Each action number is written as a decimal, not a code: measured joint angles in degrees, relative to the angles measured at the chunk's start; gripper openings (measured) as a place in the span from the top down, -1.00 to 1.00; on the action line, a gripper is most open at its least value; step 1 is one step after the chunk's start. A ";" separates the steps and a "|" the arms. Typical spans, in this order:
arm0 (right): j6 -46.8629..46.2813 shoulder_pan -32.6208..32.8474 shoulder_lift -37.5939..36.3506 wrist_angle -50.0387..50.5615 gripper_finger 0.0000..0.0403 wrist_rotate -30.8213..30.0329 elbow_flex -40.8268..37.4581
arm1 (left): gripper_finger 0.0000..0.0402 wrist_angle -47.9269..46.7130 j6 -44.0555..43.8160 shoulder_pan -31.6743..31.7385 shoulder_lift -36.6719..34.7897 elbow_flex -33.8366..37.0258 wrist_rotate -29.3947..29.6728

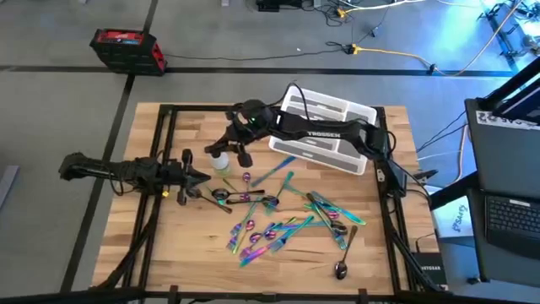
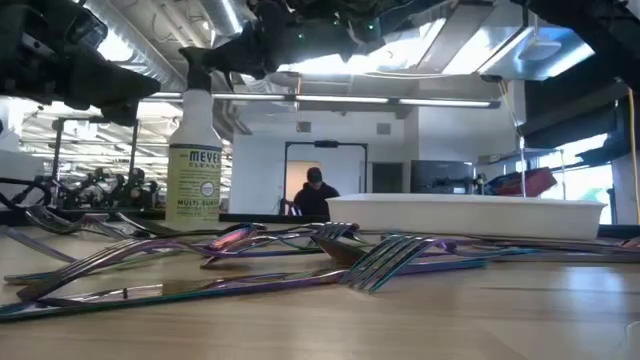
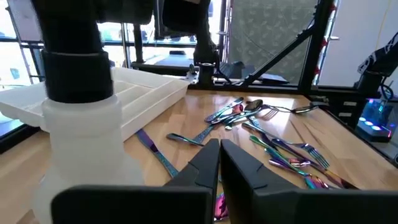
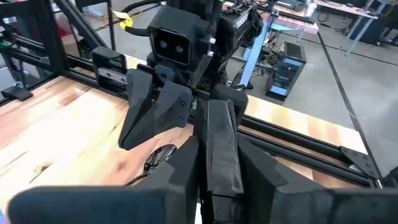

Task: Sort silverware
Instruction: Move the white spray bottle to the top center of the table

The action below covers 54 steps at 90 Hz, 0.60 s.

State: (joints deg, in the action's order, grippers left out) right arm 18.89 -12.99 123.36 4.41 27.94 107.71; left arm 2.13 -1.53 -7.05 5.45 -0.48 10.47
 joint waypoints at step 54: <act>-0.57 -0.44 -5.99 -0.59 0.66 -7.66 -0.03 | 1.00 0.00 -0.01 0.00 0.00 0.01 0.01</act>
State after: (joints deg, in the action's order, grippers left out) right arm 18.33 -13.44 117.37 3.81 20.29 107.68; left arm 2.13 -1.54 -7.05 5.45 -0.47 10.48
